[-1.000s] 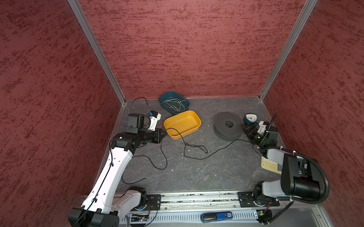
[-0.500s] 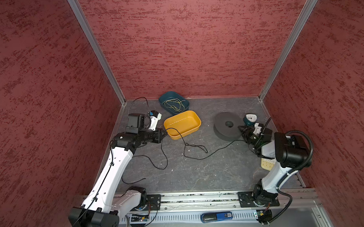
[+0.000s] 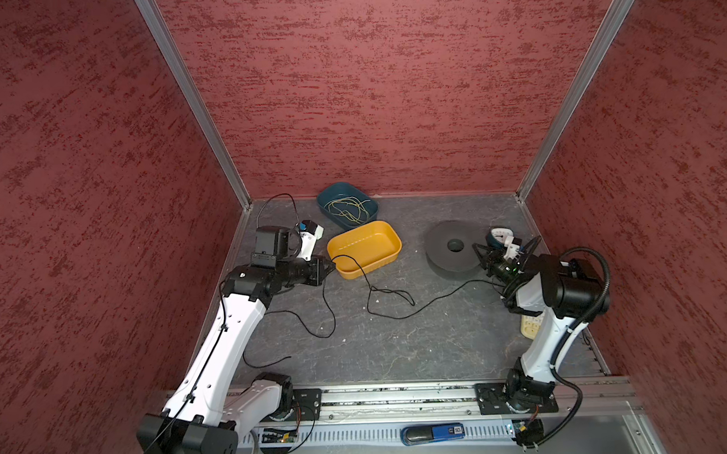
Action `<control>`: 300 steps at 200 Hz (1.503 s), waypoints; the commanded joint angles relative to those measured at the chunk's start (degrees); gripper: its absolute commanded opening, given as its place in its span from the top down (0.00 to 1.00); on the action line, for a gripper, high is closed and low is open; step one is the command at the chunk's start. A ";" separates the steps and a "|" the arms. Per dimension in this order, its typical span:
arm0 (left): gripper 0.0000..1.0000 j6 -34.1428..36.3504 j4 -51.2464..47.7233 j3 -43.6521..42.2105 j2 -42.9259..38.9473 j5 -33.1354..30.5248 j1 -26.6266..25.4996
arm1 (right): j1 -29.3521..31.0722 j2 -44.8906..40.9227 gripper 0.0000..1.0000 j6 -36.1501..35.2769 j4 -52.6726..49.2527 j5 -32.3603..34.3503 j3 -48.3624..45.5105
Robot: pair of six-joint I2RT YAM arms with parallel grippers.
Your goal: Wrap the cables
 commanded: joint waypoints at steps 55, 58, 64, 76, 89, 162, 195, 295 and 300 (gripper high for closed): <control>0.93 -0.04 1.02 -0.70 -0.72 0.44 -0.13 | 8.02 -24.31 1.00 -33.24 -63.17 19.00 17.29; 0.93 -0.09 1.12 -0.69 -0.68 0.49 -0.09 | 8.76 -24.67 1.00 -34.17 -65.24 20.25 18.39; 0.93 -0.18 1.17 -0.60 -0.69 0.45 -0.09 | 10.37 -25.26 1.00 -35.73 -68.73 22.65 20.54; 0.93 -0.15 1.13 -0.62 -0.62 0.53 0.00 | 13.90 -25.78 1.00 -38.43 -74.95 28.39 24.74; 0.93 -0.15 1.06 -0.55 -0.63 0.61 0.00 | 18.39 -25.17 1.00 -40.73 -82.32 36.14 29.88; 0.93 -0.24 1.07 -0.93 -0.73 0.03 0.17 | 39.30 -18.34 1.00 -42.59 -94.89 69.05 44.57; 0.93 -0.21 1.00 -0.90 -0.88 0.16 0.26 | 45.63 -11.67 1.00 -41.44 -95.34 75.41 49.75; 0.93 -0.47 1.32 -1.18 -1.24 0.52 0.35 | 50.98 -4.42 1.00 -39.51 -91.44 76.91 54.17; 0.93 -0.47 1.31 -1.23 -1.24 0.53 0.34 | 51.14 -4.08 1.00 -39.43 -91.56 76.77 54.35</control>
